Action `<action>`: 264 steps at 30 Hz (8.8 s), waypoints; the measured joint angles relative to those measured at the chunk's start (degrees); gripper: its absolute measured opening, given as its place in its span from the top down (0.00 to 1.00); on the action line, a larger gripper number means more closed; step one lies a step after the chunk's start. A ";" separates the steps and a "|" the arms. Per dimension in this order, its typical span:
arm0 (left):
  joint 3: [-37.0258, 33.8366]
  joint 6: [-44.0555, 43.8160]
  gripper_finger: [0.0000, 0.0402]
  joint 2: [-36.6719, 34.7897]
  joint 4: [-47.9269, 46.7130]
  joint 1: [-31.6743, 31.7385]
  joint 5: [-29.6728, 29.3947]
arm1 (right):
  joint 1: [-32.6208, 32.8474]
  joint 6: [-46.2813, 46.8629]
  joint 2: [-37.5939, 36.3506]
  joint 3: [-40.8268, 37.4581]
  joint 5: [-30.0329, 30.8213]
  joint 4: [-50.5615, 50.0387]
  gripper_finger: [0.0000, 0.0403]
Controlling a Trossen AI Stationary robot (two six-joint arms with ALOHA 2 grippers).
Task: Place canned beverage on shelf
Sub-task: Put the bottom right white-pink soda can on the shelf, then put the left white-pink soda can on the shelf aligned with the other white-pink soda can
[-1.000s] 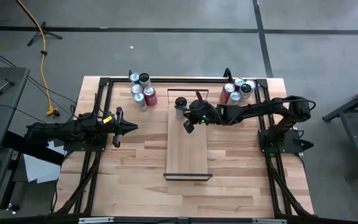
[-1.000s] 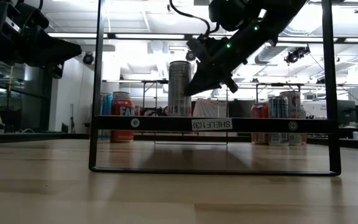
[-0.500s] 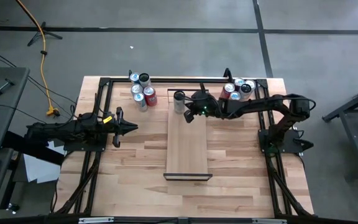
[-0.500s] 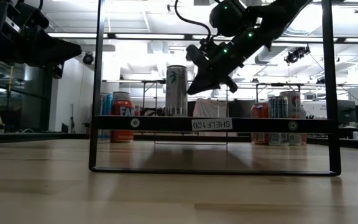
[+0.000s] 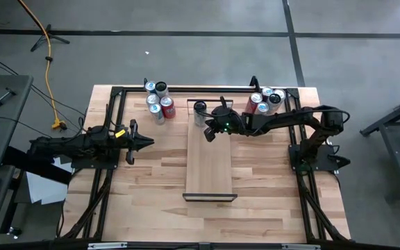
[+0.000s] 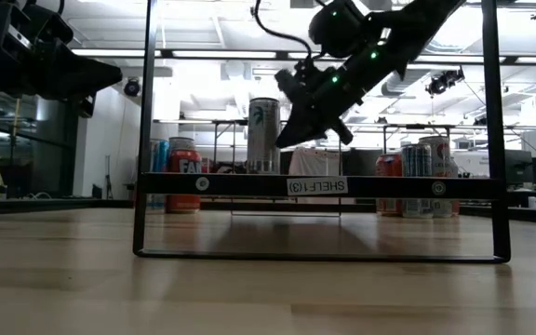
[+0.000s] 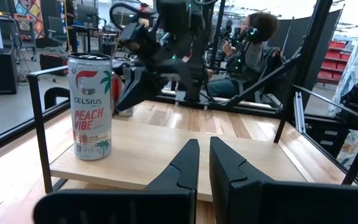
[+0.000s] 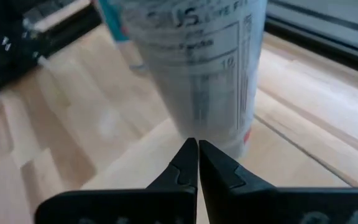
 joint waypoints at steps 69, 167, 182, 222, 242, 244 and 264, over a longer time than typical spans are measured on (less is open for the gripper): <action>0.00 6.01 1.00 0.00 1.15 0.00 -0.46 | 0.48 -17.05 -10.40 13.20 -8.98 -30.29 1.00; 81.81 -17.14 0.47 98.25 -53.47 40.05 -10.36 | -3.81 -11.04 -42.01 13.03 3.67 -62.67 1.00; 81.70 -15.94 0.53 92.14 -52.77 40.06 -10.85 | -3.77 -10.61 -42.01 13.03 3.50 -62.67 1.00; 108.28 -3.44 0.53 95.36 -59.72 -0.27 -1.53 | -3.77 -10.06 -42.01 13.03 3.54 -59.02 1.00; 108.43 -0.92 0.52 111.71 -60.62 3.67 -3.12 | -3.75 -9.08 -42.02 13.03 2.30 -59.36 1.00; 108.43 -0.96 0.52 111.70 -60.50 3.72 -2.93 | -3.75 -9.08 -42.03 13.03 2.25 -59.51 1.00; 111.59 1.28 0.26 111.34 -61.11 4.27 0.21 | -3.75 -9.12 -42.03 13.03 2.22 -59.94 1.00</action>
